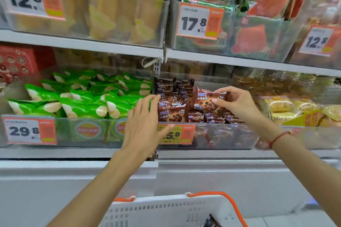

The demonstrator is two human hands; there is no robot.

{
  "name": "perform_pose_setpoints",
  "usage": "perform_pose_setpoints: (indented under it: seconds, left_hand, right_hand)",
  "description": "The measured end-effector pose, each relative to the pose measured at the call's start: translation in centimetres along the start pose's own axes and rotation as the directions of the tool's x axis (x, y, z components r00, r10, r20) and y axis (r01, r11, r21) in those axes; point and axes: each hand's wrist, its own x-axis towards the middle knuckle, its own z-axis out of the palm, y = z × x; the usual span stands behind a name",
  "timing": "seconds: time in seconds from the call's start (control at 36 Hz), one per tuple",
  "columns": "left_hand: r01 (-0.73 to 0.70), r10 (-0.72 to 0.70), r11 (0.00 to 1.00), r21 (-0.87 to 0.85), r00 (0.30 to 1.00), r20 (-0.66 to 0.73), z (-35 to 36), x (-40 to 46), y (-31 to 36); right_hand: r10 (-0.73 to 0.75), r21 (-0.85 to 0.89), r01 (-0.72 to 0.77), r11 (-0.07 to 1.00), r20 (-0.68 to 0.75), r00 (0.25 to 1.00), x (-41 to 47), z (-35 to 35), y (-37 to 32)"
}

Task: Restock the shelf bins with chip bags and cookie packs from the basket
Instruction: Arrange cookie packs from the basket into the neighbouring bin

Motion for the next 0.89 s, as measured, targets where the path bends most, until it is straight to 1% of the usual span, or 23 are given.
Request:
perform_pose_setpoints:
  seconds: [0.08,0.17,0.19,0.28,0.33,0.36,0.42,0.47,0.5,0.56,0.64,0.69,0.81,0.89]
  left_hand:
    - [0.007,-0.007,1.000,0.026,1.000,0.008,0.3,0.5,0.0]
    - [0.024,-0.023,1.000,0.012,1.000,-0.013,0.2,0.7,-0.2]
    - [0.032,-0.032,0.999,0.004,0.999,-0.023,0.2,0.7,-0.4]
    - [0.031,-0.030,0.999,0.014,0.999,-0.027,0.1,0.5,-0.7]
    - [0.022,-0.022,1.000,0.012,0.999,-0.029,0.0,0.5,-0.9]
    - [0.020,-0.019,1.000,0.010,0.999,-0.031,0.0,0.5,-0.9]
    - [0.020,-0.019,1.000,0.014,0.999,-0.038,0.0,0.6,-0.9]
    - [0.021,-0.020,1.000,0.016,0.999,-0.049,0.0,0.6,-0.9]
    - [0.022,-0.021,1.000,0.012,0.998,-0.055,0.1,0.6,-0.9]
    - [0.022,-0.021,1.000,0.012,0.998,-0.059,0.2,0.6,-0.9]
    - [0.023,-0.021,1.000,0.018,0.998,-0.062,0.2,0.7,-1.0]
    - [0.025,-0.024,1.000,0.018,0.998,-0.062,0.2,0.7,-1.0]
    - [0.028,-0.027,0.999,0.018,0.998,-0.061,0.2,0.7,-0.9]
    - [0.029,-0.027,0.999,0.027,0.998,-0.058,0.2,0.7,-0.9]
  right_hand:
    - [-0.033,-0.190,0.037,0.981,0.024,0.999,2.9,0.8,1.1]
    - [0.022,-0.224,0.006,0.975,0.123,0.992,4.1,2.3,2.1]
    - [0.025,-0.237,0.007,0.971,0.131,0.991,4.2,2.8,2.4]
    - [0.023,-0.264,-0.002,0.965,0.077,0.997,4.7,3.8,3.4]
    - [0.003,-0.363,0.019,0.932,0.058,0.998,4.9,4.0,3.7]
    - [-0.031,-0.449,0.054,0.892,0.060,0.998,5.0,4.0,3.7]
    - [-0.130,-0.633,0.170,0.755,0.109,0.985,5.2,3.9,3.6]
    - [-0.201,-0.739,0.278,0.613,0.195,0.960,5.4,3.9,3.3]
    - [-0.214,-0.754,0.316,0.576,0.234,0.948,5.5,3.9,3.1]
    - [-0.215,-0.752,0.365,0.548,0.295,0.931,5.6,4.2,3.0]
    - [-0.249,-0.747,0.419,0.516,0.337,0.908,5.7,5.1,2.7]
    - [-0.270,-0.748,0.430,0.506,0.336,0.902,5.8,5.4,2.6]
    - [-0.288,-0.743,0.405,0.533,0.290,0.912,5.8,5.6,2.8]
    - [-0.302,-0.750,0.392,0.532,0.264,0.916,5.4,6.0,3.1]
